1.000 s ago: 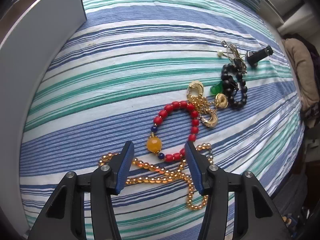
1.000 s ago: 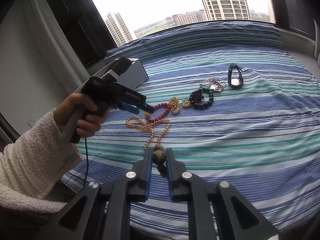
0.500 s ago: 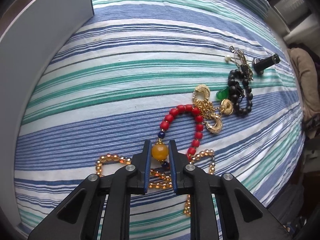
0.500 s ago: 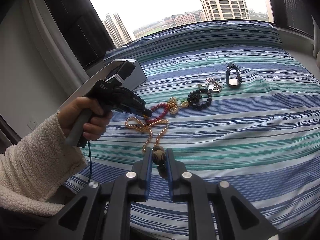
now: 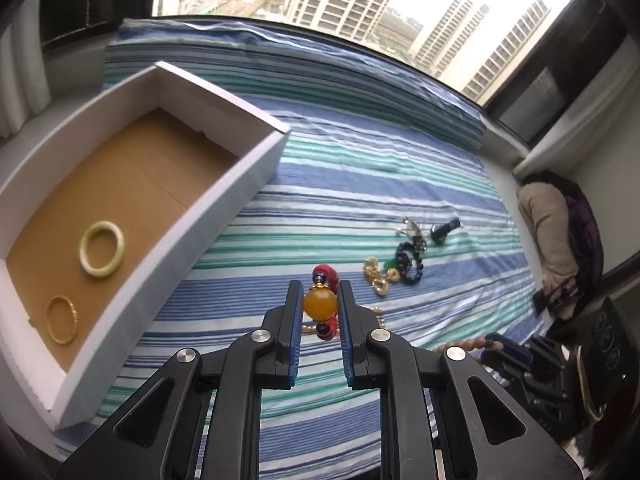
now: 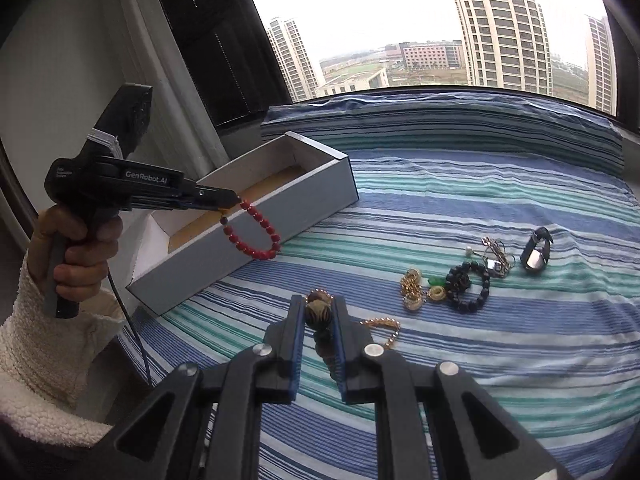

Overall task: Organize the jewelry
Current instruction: 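Lift both bracelets and carry them toward the white box, then lower both bracelets into the white box and open both tools, then withdraw both tools from the box back over the bed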

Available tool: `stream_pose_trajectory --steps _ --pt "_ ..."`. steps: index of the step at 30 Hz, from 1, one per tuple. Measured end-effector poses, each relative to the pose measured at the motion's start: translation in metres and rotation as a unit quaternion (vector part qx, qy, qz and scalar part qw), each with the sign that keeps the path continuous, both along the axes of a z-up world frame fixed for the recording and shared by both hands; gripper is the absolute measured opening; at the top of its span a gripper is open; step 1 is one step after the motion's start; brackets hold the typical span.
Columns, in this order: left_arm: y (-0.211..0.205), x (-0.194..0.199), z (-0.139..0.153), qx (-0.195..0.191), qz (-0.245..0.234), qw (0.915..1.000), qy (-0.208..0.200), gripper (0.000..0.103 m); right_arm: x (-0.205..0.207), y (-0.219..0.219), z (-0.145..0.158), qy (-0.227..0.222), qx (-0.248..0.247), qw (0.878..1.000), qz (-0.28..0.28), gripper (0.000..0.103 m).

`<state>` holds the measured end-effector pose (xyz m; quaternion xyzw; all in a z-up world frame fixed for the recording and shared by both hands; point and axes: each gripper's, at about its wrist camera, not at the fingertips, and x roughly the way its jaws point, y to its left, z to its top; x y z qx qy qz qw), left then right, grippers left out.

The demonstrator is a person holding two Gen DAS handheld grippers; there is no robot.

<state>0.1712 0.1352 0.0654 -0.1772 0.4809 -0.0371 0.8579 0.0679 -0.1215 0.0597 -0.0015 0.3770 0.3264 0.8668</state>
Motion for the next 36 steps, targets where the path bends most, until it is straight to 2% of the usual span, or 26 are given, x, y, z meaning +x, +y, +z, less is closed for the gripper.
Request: stream_pose_trajectory --steps 3,5,10,15,19,23,24,25,26,27,28,29,33,36 --pt "0.050 -0.014 0.021 0.016 0.049 0.9986 -0.010 0.015 0.022 0.049 0.025 -0.018 0.006 0.999 0.049 0.014" --pt "0.081 -0.018 0.024 0.031 0.083 0.9960 -0.009 0.015 0.038 0.087 0.038 -0.027 0.008 0.997 0.076 0.014" --pt "0.144 -0.024 0.005 0.068 0.154 0.9856 0.004 0.015 0.086 0.185 0.043 -0.018 0.010 0.991 0.133 0.014" --pt "0.186 -0.020 -0.040 0.059 0.190 0.9793 0.038 0.015 0.133 0.271 0.014 0.007 -0.010 0.987 0.157 0.014" --pt "0.203 -0.017 -0.073 0.062 0.205 0.9745 0.067 0.015 0.160 0.322 -0.025 0.028 -0.060 0.984 0.165 0.014" --pt "0.215 -0.022 -0.100 0.075 0.220 0.9684 0.089 0.016 0.168 0.343 -0.058 0.023 -0.108 0.983 0.146 0.015" --pt "0.219 -0.024 -0.106 0.077 0.227 0.9667 0.091 0.017 0.169 0.344 -0.063 0.023 -0.114 0.983 0.139 0.019" --pt "0.221 -0.026 -0.110 0.076 0.235 0.9649 0.090 0.026 0.169 0.343 -0.065 0.022 -0.118 0.984 0.132 0.026" --pt "0.226 -0.028 -0.114 0.072 0.243 0.9633 0.089 0.038 0.169 0.341 -0.066 0.018 -0.123 0.985 0.124 0.052" --pt "0.228 -0.033 -0.114 0.067 0.253 0.9612 0.088 0.067 0.166 0.335 -0.064 0.011 -0.126 0.985 0.114 0.071" --pt "0.229 -0.039 -0.113 0.064 0.263 0.9592 0.080 0.086 0.162 0.329 -0.059 -0.001 -0.127 0.986 0.106 0.074" --pt "0.228 -0.046 -0.109 0.064 0.272 0.9578 0.068 0.090 0.155 0.323 -0.054 -0.016 -0.127 0.986 0.103 0.074" --pt "0.213 -0.067 -0.090 0.076 0.276 0.9576 0.031 0.091 0.127 0.286 -0.029 -0.072 -0.129 0.984 0.095 0.075" --pt "0.185 -0.080 -0.071 0.102 0.268 0.9578 -0.004 0.094 0.103 0.246 -0.012 -0.097 -0.120 0.985 0.083 0.079"
